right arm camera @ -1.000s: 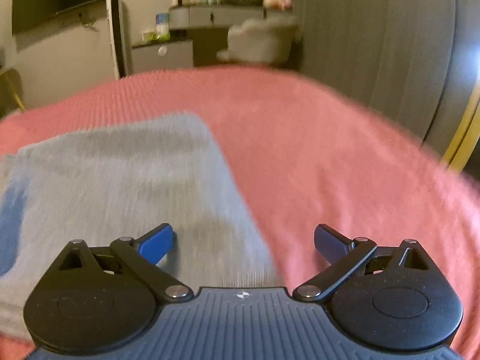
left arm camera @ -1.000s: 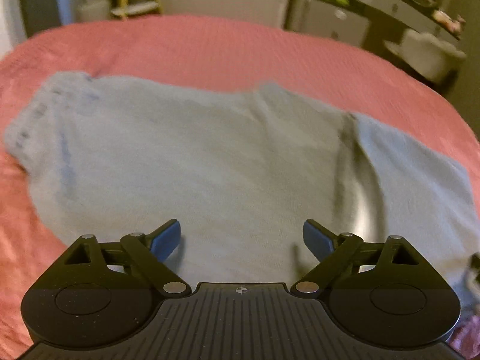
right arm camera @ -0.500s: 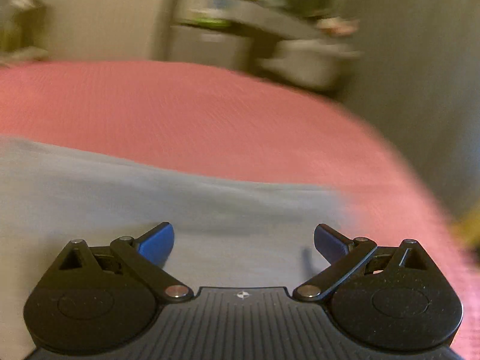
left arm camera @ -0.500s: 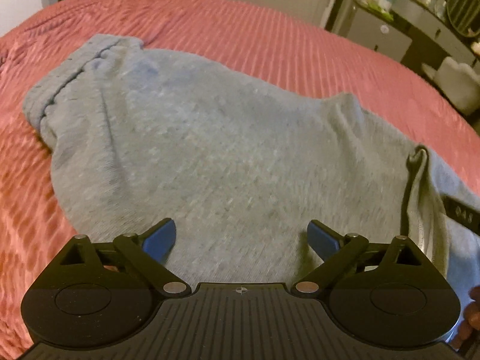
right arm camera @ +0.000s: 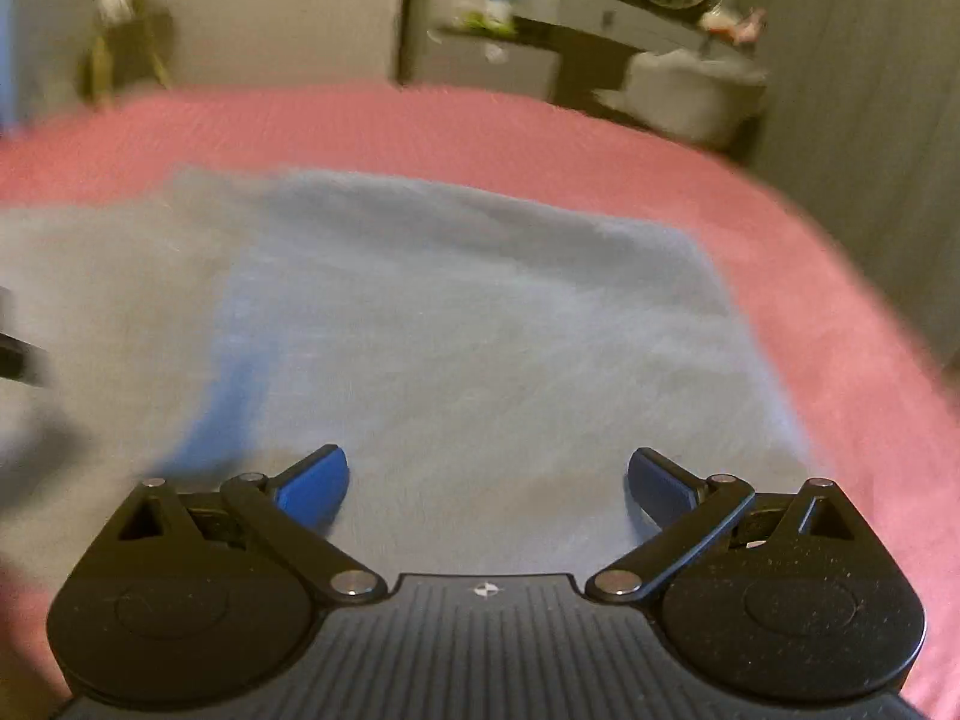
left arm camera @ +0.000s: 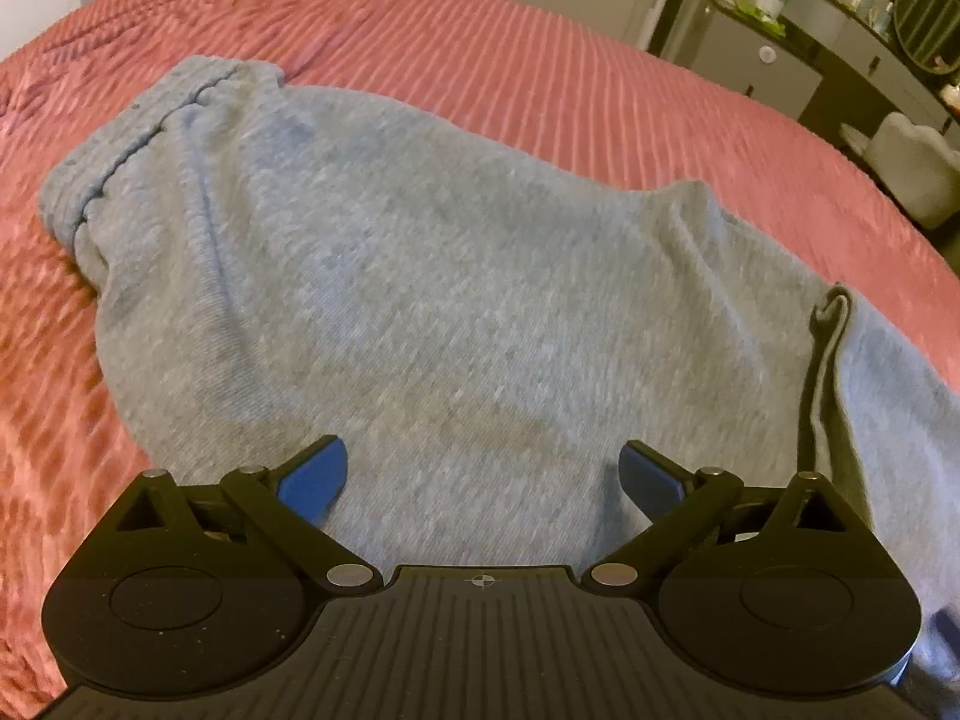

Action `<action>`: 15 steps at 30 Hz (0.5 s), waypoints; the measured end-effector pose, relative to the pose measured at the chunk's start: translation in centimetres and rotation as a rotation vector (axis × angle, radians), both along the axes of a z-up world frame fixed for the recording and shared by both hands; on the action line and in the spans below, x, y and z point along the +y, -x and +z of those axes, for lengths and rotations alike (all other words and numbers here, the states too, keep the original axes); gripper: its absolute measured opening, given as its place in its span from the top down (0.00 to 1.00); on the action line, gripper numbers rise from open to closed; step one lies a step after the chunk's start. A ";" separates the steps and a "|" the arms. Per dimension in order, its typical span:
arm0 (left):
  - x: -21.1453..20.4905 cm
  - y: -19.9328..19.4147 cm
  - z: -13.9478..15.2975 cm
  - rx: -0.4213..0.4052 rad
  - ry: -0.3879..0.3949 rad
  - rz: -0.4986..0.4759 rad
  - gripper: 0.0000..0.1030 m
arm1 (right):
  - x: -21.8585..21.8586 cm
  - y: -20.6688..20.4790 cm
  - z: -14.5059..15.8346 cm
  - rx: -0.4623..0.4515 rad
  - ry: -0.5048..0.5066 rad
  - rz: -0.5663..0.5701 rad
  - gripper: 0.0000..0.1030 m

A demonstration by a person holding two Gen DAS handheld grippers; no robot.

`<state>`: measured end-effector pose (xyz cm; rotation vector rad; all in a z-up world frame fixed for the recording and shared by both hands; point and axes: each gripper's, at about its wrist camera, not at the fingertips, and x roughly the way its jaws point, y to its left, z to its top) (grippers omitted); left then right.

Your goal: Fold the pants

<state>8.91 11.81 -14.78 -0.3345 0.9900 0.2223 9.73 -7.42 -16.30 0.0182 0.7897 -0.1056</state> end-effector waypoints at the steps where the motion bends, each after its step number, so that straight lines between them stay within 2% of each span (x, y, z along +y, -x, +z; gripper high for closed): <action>1: 0.1 0.1 0.0 -0.003 0.009 0.004 0.03 | -0.7 0.9 0.3 -0.009 -0.102 0.012 0.03; 3: 0.4 0.4 0.1 -0.007 0.024 0.014 0.03 | -2.7 2.7 0.8 -0.055 -0.199 -0.043 0.03; 6: 0.3 0.6 0.3 -0.006 0.029 0.019 0.03 | -7.2 4.4 1.5 -0.099 -0.248 -0.169 0.03; 9: 0.1 0.8 0.5 -0.006 0.020 0.015 0.03 | -12.6 6.7 1.5 -0.133 -0.454 -0.311 0.03; 12: -1.0 1.7 1.9 -0.049 0.025 -0.046 0.03 | -15.9 8.7 0.6 -0.143 -0.594 -0.419 0.03; 13: -1.6 2.3 2.4 -0.073 0.057 -0.069 0.03 | -16.7 9.1 0.0 -0.146 -0.633 -0.427 0.03; 15: -3.3 3.3 3.1 -0.118 0.169 -0.153 0.03 | -17.3 9.2 -1.3 -0.138 -0.718 -0.430 0.03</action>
